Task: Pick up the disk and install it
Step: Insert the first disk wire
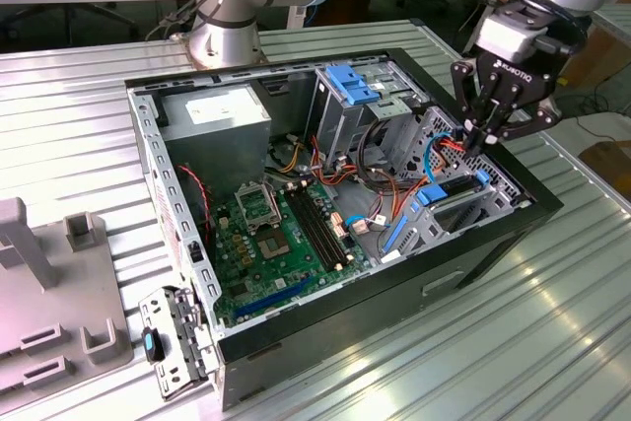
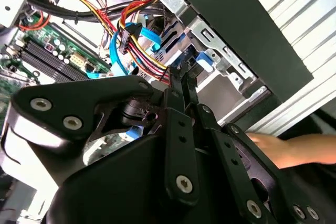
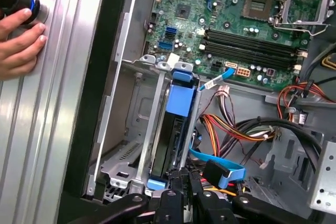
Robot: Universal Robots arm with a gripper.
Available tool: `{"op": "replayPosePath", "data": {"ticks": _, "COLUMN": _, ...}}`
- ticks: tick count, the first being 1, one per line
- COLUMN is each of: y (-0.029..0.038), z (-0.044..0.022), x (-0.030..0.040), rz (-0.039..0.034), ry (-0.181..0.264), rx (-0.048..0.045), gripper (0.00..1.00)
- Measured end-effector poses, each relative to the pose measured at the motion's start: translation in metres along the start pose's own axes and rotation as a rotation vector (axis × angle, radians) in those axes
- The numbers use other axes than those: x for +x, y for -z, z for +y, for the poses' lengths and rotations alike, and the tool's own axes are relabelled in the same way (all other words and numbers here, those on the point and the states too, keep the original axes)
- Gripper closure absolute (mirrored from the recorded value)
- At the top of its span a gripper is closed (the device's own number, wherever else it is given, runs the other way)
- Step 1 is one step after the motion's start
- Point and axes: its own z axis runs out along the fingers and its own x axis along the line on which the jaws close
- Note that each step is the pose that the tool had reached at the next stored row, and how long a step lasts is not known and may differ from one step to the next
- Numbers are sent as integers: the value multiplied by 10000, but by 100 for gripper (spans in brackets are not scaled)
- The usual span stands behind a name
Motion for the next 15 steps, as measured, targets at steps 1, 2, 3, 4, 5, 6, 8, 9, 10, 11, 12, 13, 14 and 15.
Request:
{"op": "replayPosePath", "data": {"ticks": 1, "y": -2, "z": 0, "x": 0, "rz": 1, "ry": -151, "rx": -15, "gripper": 84}}
{"op": "replayPosePath", "data": {"ticks": 2, "y": -4, "z": 0, "x": 0, "rz": 3, "ry": -262, "rx": -27, "gripper": 84}}
{"op": "replayPosePath", "data": {"ticks": 3, "y": -6, "z": 0, "x": 0, "rz": 4, "ry": -422, "rx": -43, "gripper": 84}}
{"op": "replayPosePath", "data": {"ticks": 4, "y": -8, "z": 0, "x": -1, "rz": 7, "ry": -676, "rx": -71, "gripper": 84}}
{"op": "replayPosePath", "data": {"ticks": 5, "y": -11, "z": 0, "x": -1, "rz": 7, "ry": -878, "rx": -93, "gripper": 84}}
{"op": "replayPosePath", "data": {"ticks": 6, "y": -14, "z": 0, "x": -1, "rz": 11, "ry": -1206, "rx": -128, "gripper": 84}}
{"op": "replayPosePath", "data": {"ticks": 8, "y": -23, "z": 0, "x": -2, "rz": 14, "ry": -1679, "rx": -178, "gripper": 84}}
{"op": "replayPosePath", "data": {"ticks": 9, "y": -30, "z": -1, "x": -3, "rz": 17, "ry": -1889, "rx": -200, "gripper": 84}}
{"op": "replayPosePath", "data": {"ticks": 10, "y": -34, "z": -2, "x": -3, "rz": 18, "ry": -1964, "rx": -209, "gripper": 84}}
{"op": "replayPosePath", "data": {"ticks": 11, "y": -35, "z": -1, "x": -2, "rz": 20, "ry": -2016, "rx": -215, "gripper": 84}}
{"op": "replayPosePath", "data": {"ticks": 12, "y": -36, "z": -1, "x": -2, "rz": 21, "ry": -2023, "rx": -216, "gripper": 84}}
{"op": "replayPosePath", "data": {"ticks": 13, "y": -36, "z": -1, "x": -2, "rz": 20, "ry": -2024, "rx": -217, "gripper": 84}}
{"op": "replayPosePath", "data": {"ticks": 14, "y": -41, "z": -1, "x": -3, "rz": 19, "ry": -2024, "rx": -216, "gripper": 84}}
{"op": "replayPosePath", "data": {"ticks": 15, "y": -42, "z": -1, "x": 2, "rz": 18, "ry": -2024, "rx": -216, "gripper": 84}}
